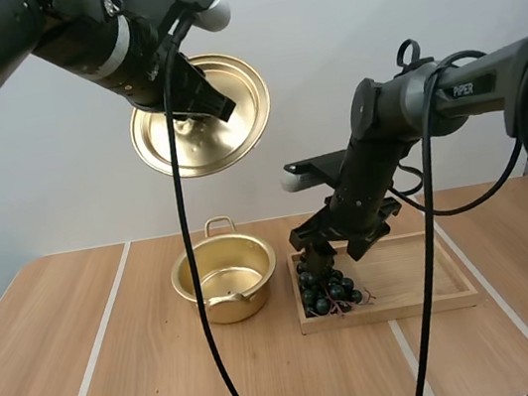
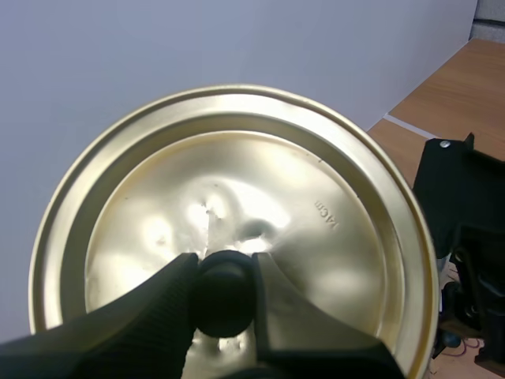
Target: Open the pot, put the grape inside, and close it
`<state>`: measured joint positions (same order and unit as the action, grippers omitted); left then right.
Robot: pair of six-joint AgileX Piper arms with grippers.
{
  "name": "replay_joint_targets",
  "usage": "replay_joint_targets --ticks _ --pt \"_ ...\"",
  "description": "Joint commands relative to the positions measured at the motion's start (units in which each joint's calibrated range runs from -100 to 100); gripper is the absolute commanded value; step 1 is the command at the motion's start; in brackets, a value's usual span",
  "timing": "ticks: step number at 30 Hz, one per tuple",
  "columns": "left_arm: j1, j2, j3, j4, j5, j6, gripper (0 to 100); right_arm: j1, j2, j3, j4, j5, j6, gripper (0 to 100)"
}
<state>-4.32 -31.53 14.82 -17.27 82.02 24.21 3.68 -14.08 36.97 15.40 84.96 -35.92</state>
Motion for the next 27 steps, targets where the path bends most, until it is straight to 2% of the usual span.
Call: replay_joint_targets --ticks 1,17,19,20,22,25,26,27 --pt "-0.14 -0.7 -0.6 -1.3 -0.2 -0.3 0 0.1 2.2 0.1 -1.2 -2.7 0.2 100" --pt "-0.14 -0.7 -0.6 -1.7 0.4 -0.3 0 0.1 14.7 0.1 -0.4 -7.6 -2.6 100" --pt "-0.14 -0.7 -0.6 -1.7 0.4 -0.3 0 0.1 15.7 0.1 0.6 -7.8 -3.3 96" --pt "-0.14 -0.7 -0.6 -1.7 0.4 -0.3 0 0.1 16.2 0.1 1.0 -7.8 -3.4 90" --pt "-0.14 -0.7 -0.6 -1.7 0.4 -0.3 0 0.1 16.7 0.1 1.6 -8.1 -3.5 71" --pt "-0.14 -0.7 -0.6 -1.7 0.4 -0.3 0 0.1 16.7 0.1 1.9 -8.2 -3.5 26" --pt "-0.14 -0.7 -0.6 -1.7 0.4 -0.3 0 0.1 16.7 0.1 1.9 -8.2 -3.5 8" --pt "-0.14 -0.7 -0.6 -1.7 0.4 -0.3 0 0.1 16.7 0.1 1.9 -8.2 -3.5 0"
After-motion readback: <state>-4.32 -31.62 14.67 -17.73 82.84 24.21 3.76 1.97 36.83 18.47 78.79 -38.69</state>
